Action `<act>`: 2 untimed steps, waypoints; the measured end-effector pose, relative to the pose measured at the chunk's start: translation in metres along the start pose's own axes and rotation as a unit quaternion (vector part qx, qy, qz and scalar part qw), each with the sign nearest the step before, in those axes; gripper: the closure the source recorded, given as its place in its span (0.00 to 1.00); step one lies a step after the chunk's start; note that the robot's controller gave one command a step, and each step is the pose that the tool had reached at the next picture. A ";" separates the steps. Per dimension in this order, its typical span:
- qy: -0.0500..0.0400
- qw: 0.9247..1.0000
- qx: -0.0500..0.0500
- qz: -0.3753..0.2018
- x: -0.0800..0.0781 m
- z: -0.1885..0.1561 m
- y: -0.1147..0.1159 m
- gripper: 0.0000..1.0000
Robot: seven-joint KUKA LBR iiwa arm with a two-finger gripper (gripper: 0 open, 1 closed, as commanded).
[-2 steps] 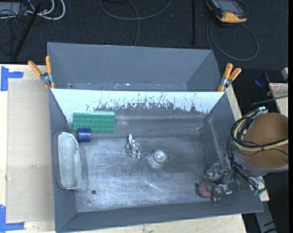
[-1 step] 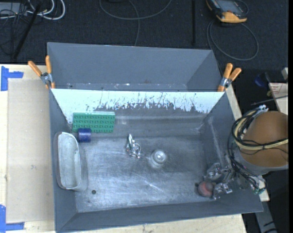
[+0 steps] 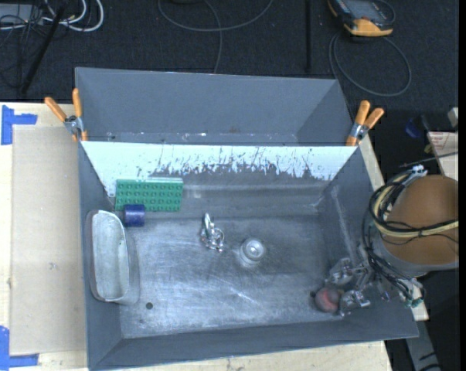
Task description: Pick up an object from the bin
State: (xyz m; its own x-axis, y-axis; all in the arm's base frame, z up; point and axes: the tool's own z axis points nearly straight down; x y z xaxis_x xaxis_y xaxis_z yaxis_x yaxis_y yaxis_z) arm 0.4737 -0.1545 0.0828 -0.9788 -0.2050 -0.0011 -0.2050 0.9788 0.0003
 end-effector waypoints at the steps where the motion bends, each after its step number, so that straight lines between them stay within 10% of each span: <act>1: 0.000 1.000 0.000 -0.002 -0.001 -0.016 0.000 1.00; 2: -0.001 1.000 0.001 -0.002 -0.002 -0.059 0.001 1.00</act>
Offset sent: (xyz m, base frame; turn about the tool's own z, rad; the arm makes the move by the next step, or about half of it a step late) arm -0.0001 -0.0003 0.0160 0.0000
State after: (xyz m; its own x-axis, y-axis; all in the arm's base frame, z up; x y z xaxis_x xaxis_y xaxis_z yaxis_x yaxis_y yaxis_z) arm 0.4759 -0.1532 0.1417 -0.9780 -0.2086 -0.0030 -0.2086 0.9780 -0.0011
